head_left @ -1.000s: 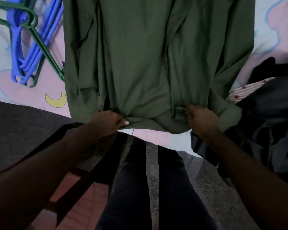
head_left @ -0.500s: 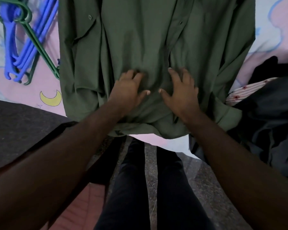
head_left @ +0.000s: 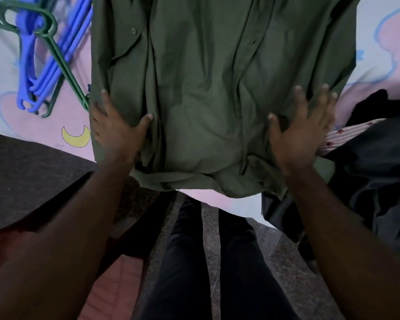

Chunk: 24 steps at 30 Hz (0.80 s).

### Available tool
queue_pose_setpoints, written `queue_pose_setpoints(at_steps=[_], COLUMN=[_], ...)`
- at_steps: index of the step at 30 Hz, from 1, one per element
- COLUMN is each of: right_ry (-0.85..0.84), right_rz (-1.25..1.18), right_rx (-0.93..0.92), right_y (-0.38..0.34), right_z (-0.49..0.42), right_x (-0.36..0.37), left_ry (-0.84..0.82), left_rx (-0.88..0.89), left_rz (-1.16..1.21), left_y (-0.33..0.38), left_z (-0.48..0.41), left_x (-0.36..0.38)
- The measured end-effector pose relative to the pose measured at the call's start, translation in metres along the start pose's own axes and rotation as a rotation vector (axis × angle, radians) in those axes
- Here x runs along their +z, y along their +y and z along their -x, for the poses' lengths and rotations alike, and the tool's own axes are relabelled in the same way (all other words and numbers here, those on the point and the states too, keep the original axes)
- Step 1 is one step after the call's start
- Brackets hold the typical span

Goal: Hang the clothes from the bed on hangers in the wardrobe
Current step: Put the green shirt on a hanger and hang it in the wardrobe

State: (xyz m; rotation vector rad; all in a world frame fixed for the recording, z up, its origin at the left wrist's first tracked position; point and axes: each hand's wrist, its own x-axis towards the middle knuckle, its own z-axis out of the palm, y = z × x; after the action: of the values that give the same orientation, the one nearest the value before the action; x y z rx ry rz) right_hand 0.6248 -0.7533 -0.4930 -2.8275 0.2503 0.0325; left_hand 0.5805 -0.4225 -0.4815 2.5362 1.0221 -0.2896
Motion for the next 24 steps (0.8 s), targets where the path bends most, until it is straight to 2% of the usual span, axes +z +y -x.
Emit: queue_pose_setpoints(at_steps=[1, 3, 5, 9, 12, 14, 16, 19, 21, 23, 24], right_ry=[-0.054, -0.234, -0.382, -0.413, -0.450, -0.518, -0.623, -0.671, -0.538, -0.352, -0.284], right_rz=[-0.023, -0.090, -0.040, 0.026, 0.078, 0.108, 0.159, 0.183, 0.170, 0.125, 0.054], right_rx=[0.122, 0.285, 0.264, 0.176, 0.051, 0.053, 0.076, 0.122, 0.121, 0.059, -0.010], right_y=[0.001, 0.000, -0.007, -0.015, -0.007, 0.002, 0.009, 0.007, 0.000, -0.012, -0.021], right_z=[-0.005, -0.008, -0.006, -0.003, 0.020, 0.044, 0.062, 0.062, 0.048, 0.030, 0.023], right_x=[-0.003, 0.001, 0.005, 0.001, -0.013, -0.021, -0.024, -0.025, -0.026, -0.024, -0.020], left_ry=[-0.084, -0.192, -0.233, -0.265, -0.454, -0.612, -0.667, -0.555, -0.351, -0.187, -0.166], left_rx=[-0.045, -0.005, 0.085, 0.193, 0.279, 0.303, 0.272, 0.212, 0.234, 0.375, 0.476], left_rz=[0.044, 0.058, 0.026, 0.045, 0.037, 0.010, 0.004, 0.023, 0.037, 0.014, -0.043], left_y=[-0.006, -0.013, -0.008, 0.004, 0.001, -0.011, -0.025, -0.025, -0.012, 0.007, 0.018], left_z=[0.000, -0.001, 0.002, 0.008, 0.033, 0.060, 0.077, 0.084, 0.081, 0.075, 0.071], left_x=[0.002, 0.016, 0.025, 0.027, 0.021, 0.020, 0.022, 0.023, 0.022, 0.022, 0.024])
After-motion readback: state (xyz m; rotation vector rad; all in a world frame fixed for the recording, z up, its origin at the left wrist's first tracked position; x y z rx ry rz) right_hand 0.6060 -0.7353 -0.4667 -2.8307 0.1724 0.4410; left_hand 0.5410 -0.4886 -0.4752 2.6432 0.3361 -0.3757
